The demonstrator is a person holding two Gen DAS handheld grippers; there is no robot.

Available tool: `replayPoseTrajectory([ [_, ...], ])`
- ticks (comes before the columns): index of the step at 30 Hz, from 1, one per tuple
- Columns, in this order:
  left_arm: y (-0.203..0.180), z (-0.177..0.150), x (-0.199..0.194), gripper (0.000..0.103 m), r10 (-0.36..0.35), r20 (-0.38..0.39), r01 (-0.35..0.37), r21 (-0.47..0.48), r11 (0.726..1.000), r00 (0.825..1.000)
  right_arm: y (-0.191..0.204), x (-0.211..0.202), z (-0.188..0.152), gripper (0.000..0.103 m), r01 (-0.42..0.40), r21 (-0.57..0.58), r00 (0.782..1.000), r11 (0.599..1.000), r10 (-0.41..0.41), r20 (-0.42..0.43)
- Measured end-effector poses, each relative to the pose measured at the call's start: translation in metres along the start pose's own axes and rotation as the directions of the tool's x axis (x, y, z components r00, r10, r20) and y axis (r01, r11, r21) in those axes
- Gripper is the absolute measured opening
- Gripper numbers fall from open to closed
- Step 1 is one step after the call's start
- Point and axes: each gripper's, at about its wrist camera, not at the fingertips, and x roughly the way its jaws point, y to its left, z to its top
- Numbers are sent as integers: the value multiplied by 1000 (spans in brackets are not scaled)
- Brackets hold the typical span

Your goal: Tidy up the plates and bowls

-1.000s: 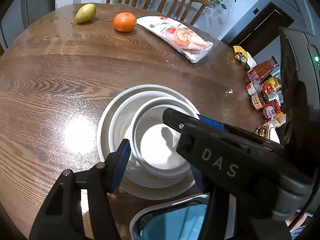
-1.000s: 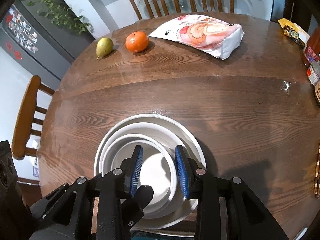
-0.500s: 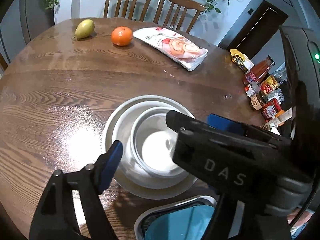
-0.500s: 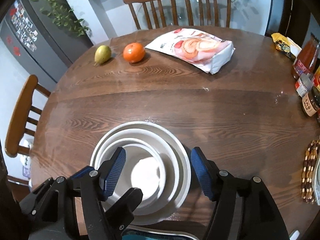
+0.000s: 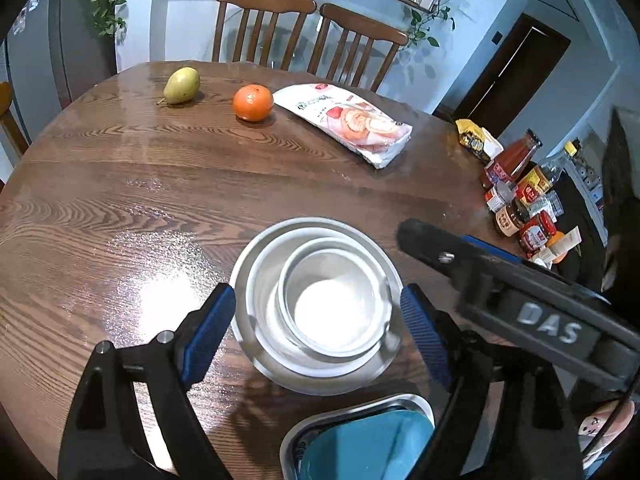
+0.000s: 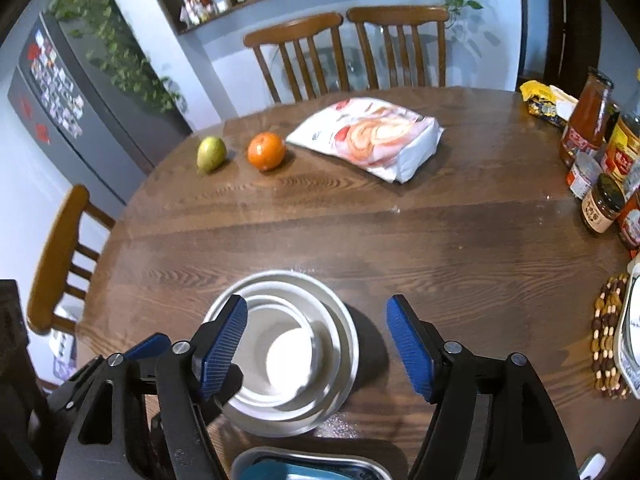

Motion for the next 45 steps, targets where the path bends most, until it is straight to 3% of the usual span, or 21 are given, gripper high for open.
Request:
replayPoseTrajectory([
  [4,2,-1,-5,94,-8,29,8,-11,1000,1000,-11,-9,-3,87,-38,50,997,998,34,68],
  [7,3,-1,-4,94,-18,27,18,-11,1000,999,-20,-4,-5,87,-49,94,997,994,43,66],
  [9,6,-2,1,94,-1,13,1,-9,1000,1000,-25,6,-7,87,-40,124,999,991,38,14],
  [13,21,-2,13,94,2,-32,-4,-47,999,999,-38,23,-12,87,-136,202,989,970,144,-25],
  [22,38,-4,36,94,-26,-114,13,-110,994,993,-54,56,-39,87,-261,283,959,923,281,-33],
  [29,40,-5,45,93,-59,-156,41,-115,993,986,-52,57,-41,84,-264,275,960,925,278,-15],
  [34,43,-6,49,87,-58,-160,38,-126,991,985,-50,67,-43,69,-246,269,962,931,268,-50],
  [37,42,-6,51,84,-51,-156,33,-120,992,986,-45,72,-44,65,-244,257,960,935,270,-71],
  [43,42,-7,57,63,-59,-167,40,-115,993,984,-46,77,-46,63,-213,258,967,942,241,-81],
  [45,41,-7,60,58,-60,-173,41,-111,993,983,-44,78,-46,59,-212,251,968,944,239,-81],
])
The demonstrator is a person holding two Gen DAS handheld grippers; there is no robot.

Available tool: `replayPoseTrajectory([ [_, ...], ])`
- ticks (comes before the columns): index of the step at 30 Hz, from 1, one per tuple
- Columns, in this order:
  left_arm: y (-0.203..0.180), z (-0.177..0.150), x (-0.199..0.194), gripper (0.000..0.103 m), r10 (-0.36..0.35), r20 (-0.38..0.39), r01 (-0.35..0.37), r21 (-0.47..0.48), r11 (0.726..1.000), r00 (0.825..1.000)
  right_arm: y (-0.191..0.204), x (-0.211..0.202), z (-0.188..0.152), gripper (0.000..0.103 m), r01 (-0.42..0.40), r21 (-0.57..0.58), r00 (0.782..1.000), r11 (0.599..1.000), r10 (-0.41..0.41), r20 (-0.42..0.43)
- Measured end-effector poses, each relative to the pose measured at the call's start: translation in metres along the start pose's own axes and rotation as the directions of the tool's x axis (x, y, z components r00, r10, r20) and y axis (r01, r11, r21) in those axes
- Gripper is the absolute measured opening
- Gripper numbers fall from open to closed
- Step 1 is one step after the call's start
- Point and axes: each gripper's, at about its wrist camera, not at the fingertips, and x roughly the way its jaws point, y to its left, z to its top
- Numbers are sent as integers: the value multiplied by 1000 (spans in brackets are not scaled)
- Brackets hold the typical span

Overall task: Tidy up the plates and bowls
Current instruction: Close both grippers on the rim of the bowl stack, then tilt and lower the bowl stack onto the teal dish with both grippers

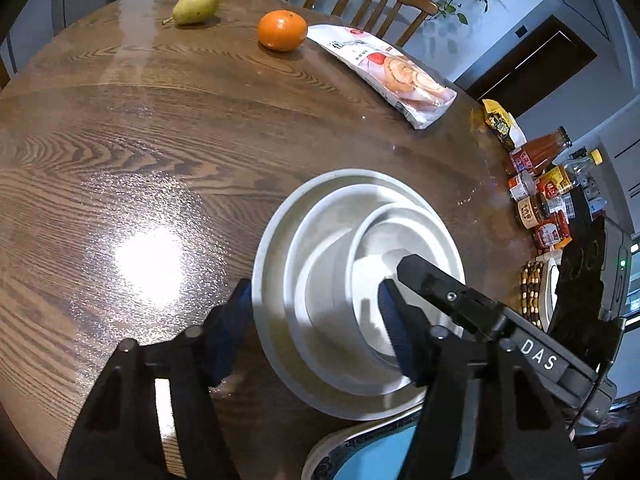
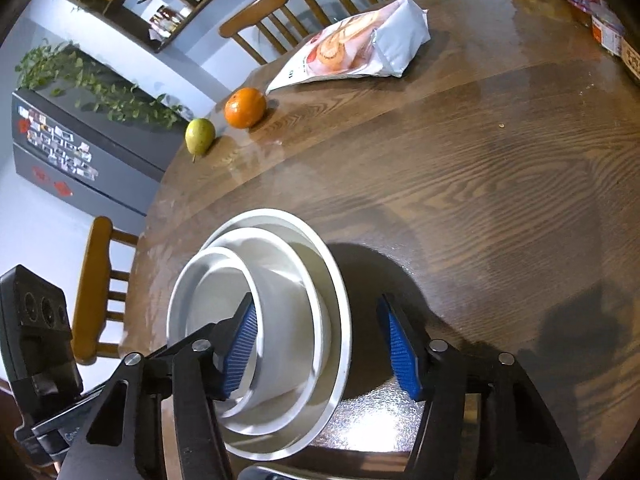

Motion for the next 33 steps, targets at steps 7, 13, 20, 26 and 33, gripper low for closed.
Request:
replayPoseTrajectory([
  [7,-1,0,3,51,8,-3,-8,7,1000,1000,1,-1,0,50,-1,-10,1000,1000,1,7],
  [13,-2,-1,4,50,12,1,-12,6,1000,1000,0,0,-1,50,-5,5,1000,1000,5,-2],
  [20,-1,0,4,49,11,-1,-11,-7,1000,1000,-2,-2,-2,47,-33,38,999,999,33,8],
  [26,-2,-1,2,48,17,-12,-17,-12,1000,1000,0,-2,-3,47,-19,51,1000,999,19,7],
  [33,-10,-6,-6,49,27,-2,-27,9,1000,1000,0,-5,-3,47,-4,65,1000,998,4,8],
])
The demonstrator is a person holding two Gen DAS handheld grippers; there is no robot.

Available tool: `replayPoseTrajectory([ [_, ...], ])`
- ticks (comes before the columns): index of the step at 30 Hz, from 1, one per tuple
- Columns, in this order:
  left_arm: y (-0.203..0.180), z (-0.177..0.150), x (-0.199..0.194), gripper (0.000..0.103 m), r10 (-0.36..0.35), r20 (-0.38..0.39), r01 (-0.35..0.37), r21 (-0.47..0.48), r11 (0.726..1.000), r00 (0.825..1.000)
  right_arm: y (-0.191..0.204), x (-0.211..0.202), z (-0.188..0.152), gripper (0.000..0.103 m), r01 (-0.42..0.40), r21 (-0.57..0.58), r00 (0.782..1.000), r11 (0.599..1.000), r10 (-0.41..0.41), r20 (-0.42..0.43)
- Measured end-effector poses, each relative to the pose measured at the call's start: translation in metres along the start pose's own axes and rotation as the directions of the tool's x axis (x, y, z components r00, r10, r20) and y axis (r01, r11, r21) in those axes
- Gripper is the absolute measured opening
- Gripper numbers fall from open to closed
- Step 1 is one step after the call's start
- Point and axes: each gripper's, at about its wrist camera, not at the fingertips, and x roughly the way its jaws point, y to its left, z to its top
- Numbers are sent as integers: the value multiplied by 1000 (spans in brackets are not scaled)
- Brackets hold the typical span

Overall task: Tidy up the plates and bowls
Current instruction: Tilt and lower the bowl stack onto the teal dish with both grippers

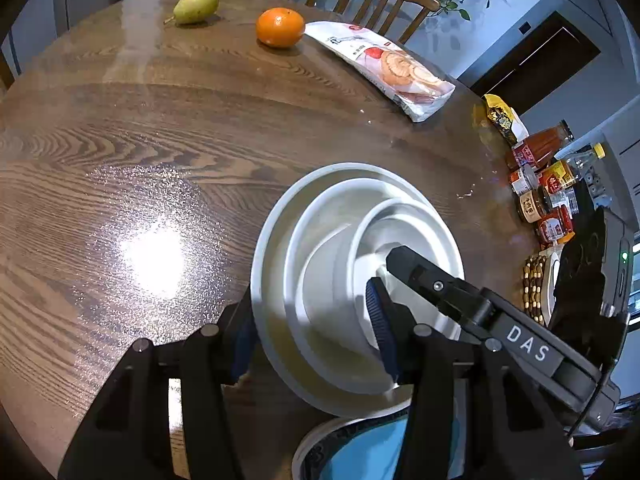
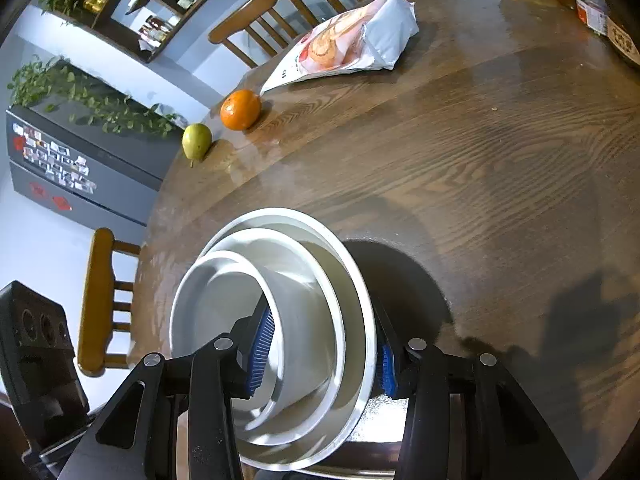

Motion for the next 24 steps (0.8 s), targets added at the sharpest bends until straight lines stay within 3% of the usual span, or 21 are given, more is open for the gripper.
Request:
replayPoseTrajectory([
  [24,-27,-23,-32,49,-51,63,48,55,997,997,-1,-50,-23,47,-28,-42,991,999,33,128],
])
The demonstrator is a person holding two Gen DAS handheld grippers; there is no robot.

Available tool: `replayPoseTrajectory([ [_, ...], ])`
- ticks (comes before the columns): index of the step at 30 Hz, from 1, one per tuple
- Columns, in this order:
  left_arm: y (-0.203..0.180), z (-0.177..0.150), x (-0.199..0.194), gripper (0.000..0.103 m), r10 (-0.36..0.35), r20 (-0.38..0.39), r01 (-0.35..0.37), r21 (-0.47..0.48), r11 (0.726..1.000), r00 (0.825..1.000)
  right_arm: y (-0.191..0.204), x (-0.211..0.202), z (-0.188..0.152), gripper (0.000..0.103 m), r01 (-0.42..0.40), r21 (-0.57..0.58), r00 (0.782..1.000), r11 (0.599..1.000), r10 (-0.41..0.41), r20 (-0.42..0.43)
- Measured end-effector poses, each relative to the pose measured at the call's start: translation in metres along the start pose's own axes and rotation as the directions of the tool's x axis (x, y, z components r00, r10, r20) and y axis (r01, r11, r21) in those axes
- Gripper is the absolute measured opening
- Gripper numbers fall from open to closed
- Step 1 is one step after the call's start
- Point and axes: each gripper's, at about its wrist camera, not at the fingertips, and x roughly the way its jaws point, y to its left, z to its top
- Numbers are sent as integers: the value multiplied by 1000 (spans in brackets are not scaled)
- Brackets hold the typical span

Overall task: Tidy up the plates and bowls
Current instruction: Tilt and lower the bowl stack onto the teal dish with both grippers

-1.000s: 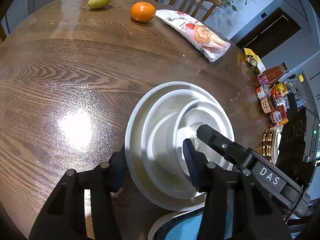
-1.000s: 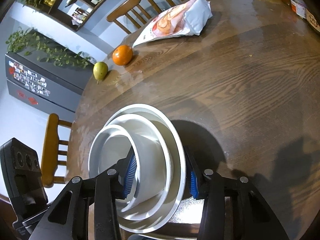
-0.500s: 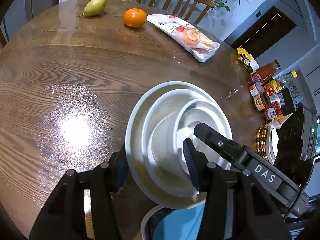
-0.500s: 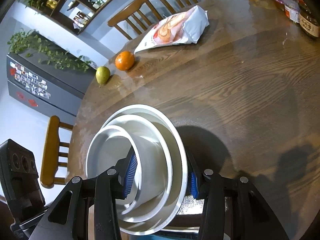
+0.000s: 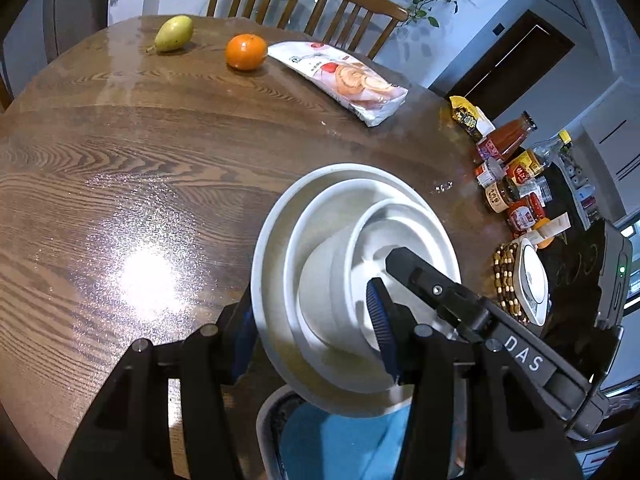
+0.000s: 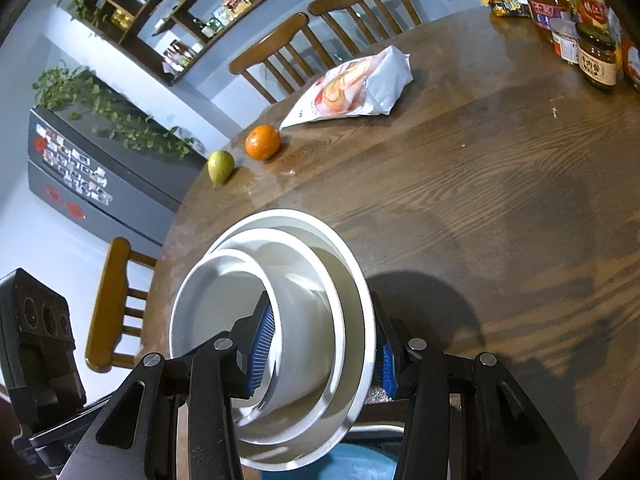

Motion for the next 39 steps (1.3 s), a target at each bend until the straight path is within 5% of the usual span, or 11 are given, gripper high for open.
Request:
replayPoseTrajectory([
  [15,-13,-37,-24,50,-7,53,3,71,997,999,5,-31,-28,47,-14,-43,998,999,16,58],
  [26,-9,-80,-37,50,-73,81,69,60,996,994,3,-57,-70,47,-5,-86,996,996,13,89],
  [39,-18,-109,-40,51,-129,34,126,75,989,991,2,-81,-93,47,54,-77,989,996,-43,140],
])
